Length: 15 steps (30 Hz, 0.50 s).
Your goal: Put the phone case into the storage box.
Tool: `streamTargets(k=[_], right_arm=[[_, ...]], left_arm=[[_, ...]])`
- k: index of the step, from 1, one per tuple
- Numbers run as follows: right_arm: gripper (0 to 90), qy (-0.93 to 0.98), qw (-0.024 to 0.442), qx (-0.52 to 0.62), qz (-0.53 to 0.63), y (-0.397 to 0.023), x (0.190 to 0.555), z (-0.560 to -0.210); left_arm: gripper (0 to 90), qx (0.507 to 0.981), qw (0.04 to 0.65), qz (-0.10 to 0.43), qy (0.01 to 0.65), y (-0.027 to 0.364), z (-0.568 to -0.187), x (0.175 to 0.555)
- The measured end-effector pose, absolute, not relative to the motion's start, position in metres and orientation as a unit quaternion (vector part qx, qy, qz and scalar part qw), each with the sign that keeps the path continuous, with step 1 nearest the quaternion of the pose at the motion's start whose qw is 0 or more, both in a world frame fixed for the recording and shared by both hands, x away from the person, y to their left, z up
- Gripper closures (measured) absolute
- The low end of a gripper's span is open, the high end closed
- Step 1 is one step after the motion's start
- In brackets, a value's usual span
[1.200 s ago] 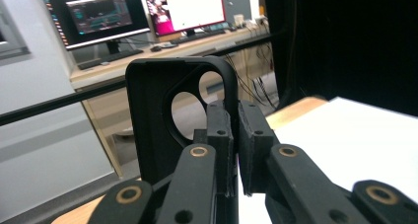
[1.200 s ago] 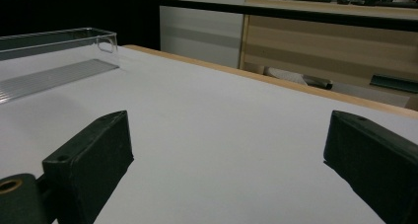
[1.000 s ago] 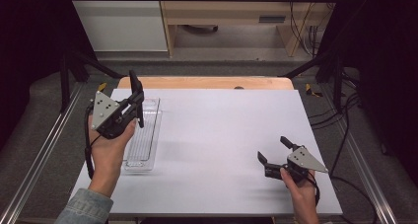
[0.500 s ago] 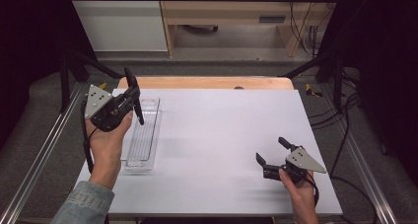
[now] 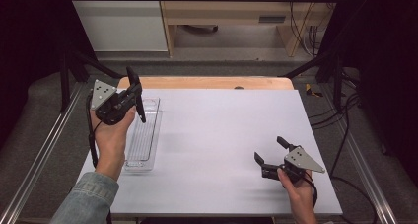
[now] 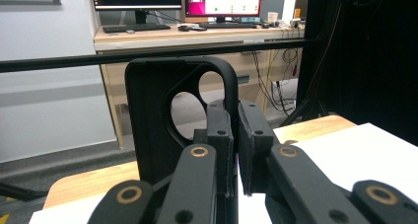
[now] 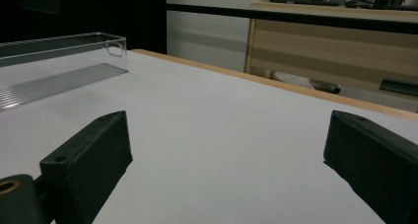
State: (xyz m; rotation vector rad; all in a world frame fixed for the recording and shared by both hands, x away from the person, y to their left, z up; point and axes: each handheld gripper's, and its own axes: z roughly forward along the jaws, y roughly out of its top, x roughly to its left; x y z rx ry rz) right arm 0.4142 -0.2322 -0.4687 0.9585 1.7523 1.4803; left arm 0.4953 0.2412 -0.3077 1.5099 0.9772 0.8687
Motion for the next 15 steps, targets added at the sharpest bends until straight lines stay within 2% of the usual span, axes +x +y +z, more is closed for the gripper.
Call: streamTargets(k=[15], right_arm=[[3.8,0.672,0.320,0.359,0.563,-0.2291,0.4124,-0.4695]], left_arm=[[84.6,0.623,0.537,0.368,0.434,0.2511,-0.3090,0.5063]])
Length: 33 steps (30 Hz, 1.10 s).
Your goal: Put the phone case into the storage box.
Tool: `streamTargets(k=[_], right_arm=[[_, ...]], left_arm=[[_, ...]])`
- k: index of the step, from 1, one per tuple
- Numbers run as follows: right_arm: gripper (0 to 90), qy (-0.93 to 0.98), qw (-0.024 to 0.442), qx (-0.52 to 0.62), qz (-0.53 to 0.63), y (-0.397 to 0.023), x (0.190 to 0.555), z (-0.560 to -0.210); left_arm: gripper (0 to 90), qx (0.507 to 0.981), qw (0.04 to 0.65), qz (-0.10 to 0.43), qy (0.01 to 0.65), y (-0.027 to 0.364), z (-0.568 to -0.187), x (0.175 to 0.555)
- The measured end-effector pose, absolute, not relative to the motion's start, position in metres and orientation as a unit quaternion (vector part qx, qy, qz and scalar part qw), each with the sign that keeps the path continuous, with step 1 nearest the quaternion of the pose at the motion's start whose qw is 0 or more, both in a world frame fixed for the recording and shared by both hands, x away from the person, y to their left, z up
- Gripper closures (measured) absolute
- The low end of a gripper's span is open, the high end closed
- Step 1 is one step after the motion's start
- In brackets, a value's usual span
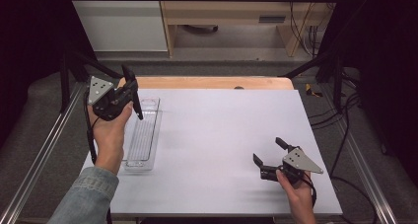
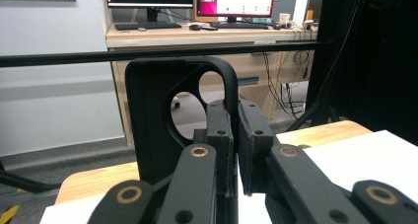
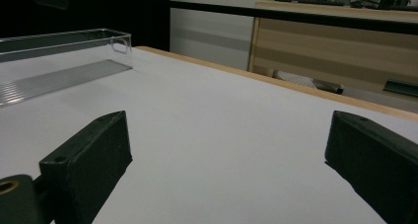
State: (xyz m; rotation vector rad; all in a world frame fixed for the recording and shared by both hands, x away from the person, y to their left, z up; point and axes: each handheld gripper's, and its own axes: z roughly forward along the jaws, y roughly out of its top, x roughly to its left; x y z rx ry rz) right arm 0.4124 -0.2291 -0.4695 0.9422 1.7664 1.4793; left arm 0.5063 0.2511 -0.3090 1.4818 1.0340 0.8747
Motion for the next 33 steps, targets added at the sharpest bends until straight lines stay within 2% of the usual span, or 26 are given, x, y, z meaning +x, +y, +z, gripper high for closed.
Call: streamTargets(k=[33], right_arm=[[3.6,0.671,0.315,0.361,0.565,-0.230,0.413,-0.469]], left_arm=[[84.6,0.619,0.524,0.370,0.453,0.254,-0.321,0.524]])
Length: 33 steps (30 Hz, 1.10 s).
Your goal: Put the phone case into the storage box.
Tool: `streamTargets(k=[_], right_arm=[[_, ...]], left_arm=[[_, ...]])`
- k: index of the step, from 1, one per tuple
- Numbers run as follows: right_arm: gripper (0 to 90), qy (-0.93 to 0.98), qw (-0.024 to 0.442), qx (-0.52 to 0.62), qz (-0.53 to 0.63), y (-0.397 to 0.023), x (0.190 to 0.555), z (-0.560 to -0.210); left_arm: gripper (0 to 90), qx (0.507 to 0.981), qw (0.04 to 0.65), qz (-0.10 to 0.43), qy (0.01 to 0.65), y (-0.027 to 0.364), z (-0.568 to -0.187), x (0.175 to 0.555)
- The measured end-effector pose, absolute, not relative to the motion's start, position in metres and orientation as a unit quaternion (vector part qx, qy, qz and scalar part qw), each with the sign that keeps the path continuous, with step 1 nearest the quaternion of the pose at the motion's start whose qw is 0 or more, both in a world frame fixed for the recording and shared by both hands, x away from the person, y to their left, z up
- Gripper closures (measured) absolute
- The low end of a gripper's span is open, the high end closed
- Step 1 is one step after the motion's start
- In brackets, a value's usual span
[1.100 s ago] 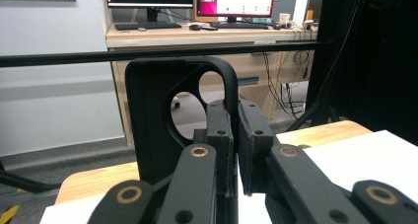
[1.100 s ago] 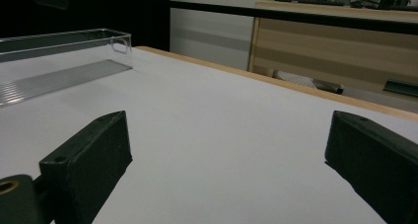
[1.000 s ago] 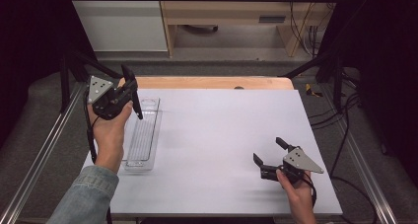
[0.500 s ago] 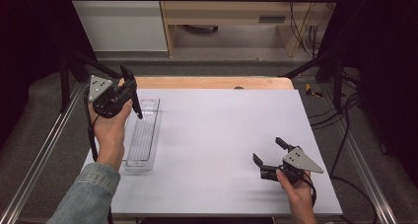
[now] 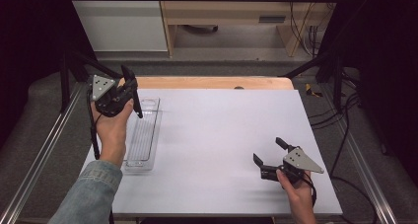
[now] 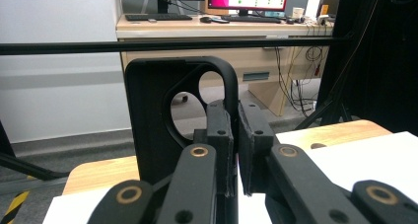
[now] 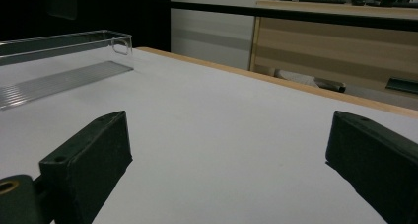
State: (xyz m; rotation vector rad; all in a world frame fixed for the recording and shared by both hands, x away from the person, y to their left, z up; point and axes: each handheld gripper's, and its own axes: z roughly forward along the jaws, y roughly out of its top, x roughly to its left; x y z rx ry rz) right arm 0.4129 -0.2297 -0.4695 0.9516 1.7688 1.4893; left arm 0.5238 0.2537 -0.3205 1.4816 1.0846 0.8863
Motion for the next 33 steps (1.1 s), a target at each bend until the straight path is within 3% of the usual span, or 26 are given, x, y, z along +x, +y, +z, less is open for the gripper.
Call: streamTargets(k=[33], right_arm=[[3.8,0.672,0.312,0.362,0.565,-0.230,0.413,-0.470]], left_arm=[[84.6,0.629,0.512,0.364,0.458,0.244,-0.336,0.546]])
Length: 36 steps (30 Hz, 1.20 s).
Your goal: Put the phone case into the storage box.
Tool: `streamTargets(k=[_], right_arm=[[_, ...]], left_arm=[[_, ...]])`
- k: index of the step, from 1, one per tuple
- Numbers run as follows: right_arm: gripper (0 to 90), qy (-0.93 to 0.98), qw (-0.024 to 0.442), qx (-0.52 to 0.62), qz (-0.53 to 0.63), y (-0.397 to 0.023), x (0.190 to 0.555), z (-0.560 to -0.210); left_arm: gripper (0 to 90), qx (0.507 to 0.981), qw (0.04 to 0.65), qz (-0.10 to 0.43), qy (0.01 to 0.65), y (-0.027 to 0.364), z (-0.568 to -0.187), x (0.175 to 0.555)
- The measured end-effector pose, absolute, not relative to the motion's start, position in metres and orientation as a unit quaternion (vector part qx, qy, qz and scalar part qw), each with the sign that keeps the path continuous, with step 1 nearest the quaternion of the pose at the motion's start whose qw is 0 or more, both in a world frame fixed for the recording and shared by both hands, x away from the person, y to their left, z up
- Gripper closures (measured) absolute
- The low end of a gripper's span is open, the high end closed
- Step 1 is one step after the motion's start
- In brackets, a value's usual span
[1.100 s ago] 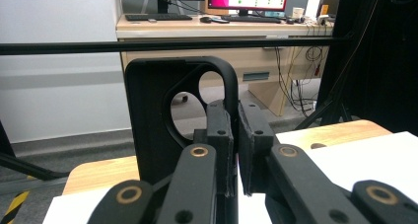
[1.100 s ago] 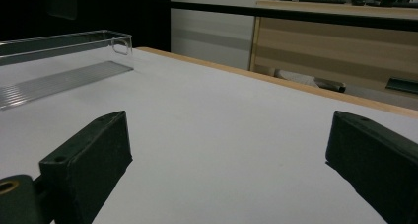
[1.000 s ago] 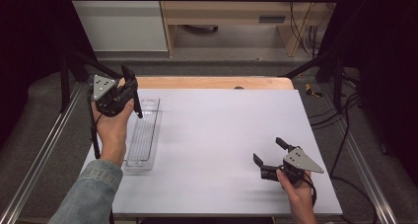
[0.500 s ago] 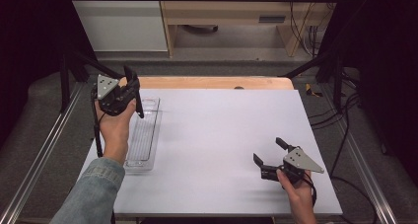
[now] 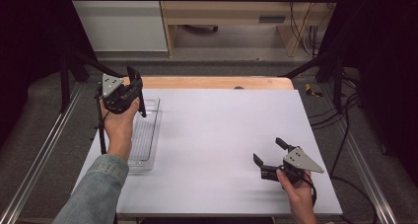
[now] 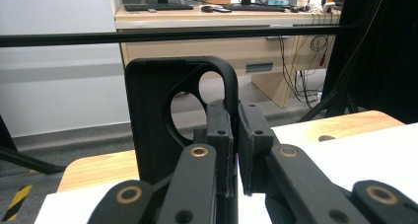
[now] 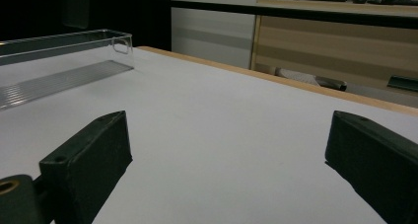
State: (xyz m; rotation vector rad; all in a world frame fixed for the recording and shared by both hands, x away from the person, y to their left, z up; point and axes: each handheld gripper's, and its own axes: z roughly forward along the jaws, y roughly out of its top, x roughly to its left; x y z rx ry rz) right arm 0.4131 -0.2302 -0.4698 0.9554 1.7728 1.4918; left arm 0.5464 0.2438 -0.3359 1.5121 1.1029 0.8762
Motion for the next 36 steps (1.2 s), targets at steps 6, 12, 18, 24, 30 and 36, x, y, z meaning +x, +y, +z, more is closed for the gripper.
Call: streamTargets(k=[6,12,18,24,30,36], right_arm=[[3.8,0.671,0.312,0.364,0.565,-0.231,0.413,-0.470],[3.8,0.671,0.312,0.364,0.565,-0.232,0.414,-0.470],[3.8,0.670,0.312,0.364,0.566,-0.232,0.413,-0.470],[3.8,0.671,0.312,0.364,0.565,-0.232,0.413,-0.470],[3.8,0.671,0.312,0.364,0.566,-0.231,0.413,-0.470],[3.9,0.672,0.312,0.363,0.565,-0.231,0.413,-0.470]], left_arm=[[84.6,0.633,0.508,0.362,0.458,0.238,-0.342,0.556],[84.6,0.639,0.503,0.363,0.455,0.237,-0.345,0.559],[84.6,0.635,0.497,0.372,0.460,0.237,-0.347,0.561],[84.5,0.630,0.497,0.371,0.466,0.238,-0.349,0.565],[84.6,0.624,0.499,0.372,0.473,0.238,-0.350,0.567],[84.6,0.622,0.499,0.371,0.476,0.237,-0.353,0.570]])
